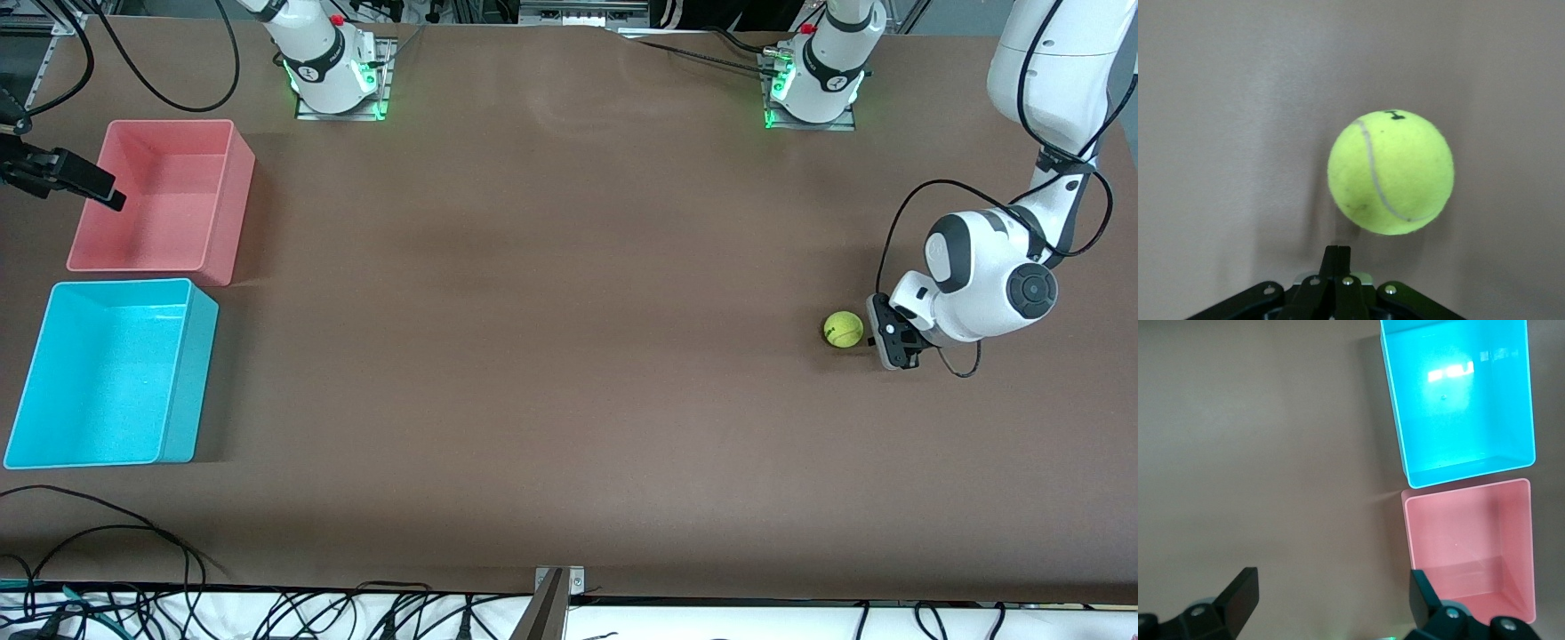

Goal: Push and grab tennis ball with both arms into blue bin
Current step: 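Push the tennis ball with the left gripper toward the bins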

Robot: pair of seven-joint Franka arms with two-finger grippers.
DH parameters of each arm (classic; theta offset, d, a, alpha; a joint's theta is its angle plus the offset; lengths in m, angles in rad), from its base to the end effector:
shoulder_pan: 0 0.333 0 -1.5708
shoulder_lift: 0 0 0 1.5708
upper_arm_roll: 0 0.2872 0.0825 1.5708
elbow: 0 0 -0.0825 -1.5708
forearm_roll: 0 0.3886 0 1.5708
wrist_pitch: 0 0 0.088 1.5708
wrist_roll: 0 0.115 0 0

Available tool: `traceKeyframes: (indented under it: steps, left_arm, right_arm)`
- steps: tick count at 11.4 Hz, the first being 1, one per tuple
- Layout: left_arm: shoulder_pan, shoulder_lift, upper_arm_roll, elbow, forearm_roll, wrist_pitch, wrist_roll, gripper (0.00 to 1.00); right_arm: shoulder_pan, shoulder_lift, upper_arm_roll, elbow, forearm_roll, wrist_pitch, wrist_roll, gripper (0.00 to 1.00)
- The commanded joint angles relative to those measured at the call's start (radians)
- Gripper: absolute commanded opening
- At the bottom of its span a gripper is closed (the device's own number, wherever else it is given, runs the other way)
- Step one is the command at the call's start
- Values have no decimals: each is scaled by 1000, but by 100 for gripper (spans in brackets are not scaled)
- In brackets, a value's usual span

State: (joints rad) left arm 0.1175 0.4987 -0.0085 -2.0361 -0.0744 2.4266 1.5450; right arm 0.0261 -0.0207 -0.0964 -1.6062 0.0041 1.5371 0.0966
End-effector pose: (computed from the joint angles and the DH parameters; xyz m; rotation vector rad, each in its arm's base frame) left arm 0.5710 0.0617 0.1498 2.3386 -1.9230 -0.0555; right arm 0.5473 -0.0385 0.5794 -3.1243 0.2612 0.0762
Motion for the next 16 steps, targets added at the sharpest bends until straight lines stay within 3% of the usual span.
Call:
traceKeyframes:
  steps: [1, 4, 5, 6, 7, 9, 11, 14, 16]
  left_arm:
    - [-2, 6, 1, 8, -31, -24, 56, 0]
    - [-4, 11, -30, -9, -77, -24, 15, 0]
    - [-16, 15, -92, -3, -147, -24, -91, 0]
    - [-48, 24, -181, 7, -195, -18, -313, 0]
    - [-109, 41, -224, 67, -183, -12, -558, 0]
    - [-151, 43, -225, 103, -142, -12, -724, 0]
    - [-151, 35, -226, 99, -145, -15, -714, 14]
    - [-153, 24, -226, 94, -145, -20, -726, 18]
    - [-150, 15, -225, 91, -151, -24, -726, 36]
  right_arm:
    - [-2, 4, 0, 22, 16, -14, 8, 100]
    - [-2, 4, 1, 23, 14, -14, 8, 100]
    - [0, 5, 1, 23, 14, -12, 8, 100]
    - [-2, 5, -2, 23, 14, -12, 8, 100]
    - [-3, 5, -3, 23, 14, -12, 8, 100]
    - [-2, 4, 1, 23, 16, -18, 8, 100]
    - [-2, 4, 3, 23, 14, -23, 8, 100]
    - [-2, 5, 1, 22, 14, -17, 8, 100]
    - [-3, 15, 0, 19, 16, -23, 8, 100]
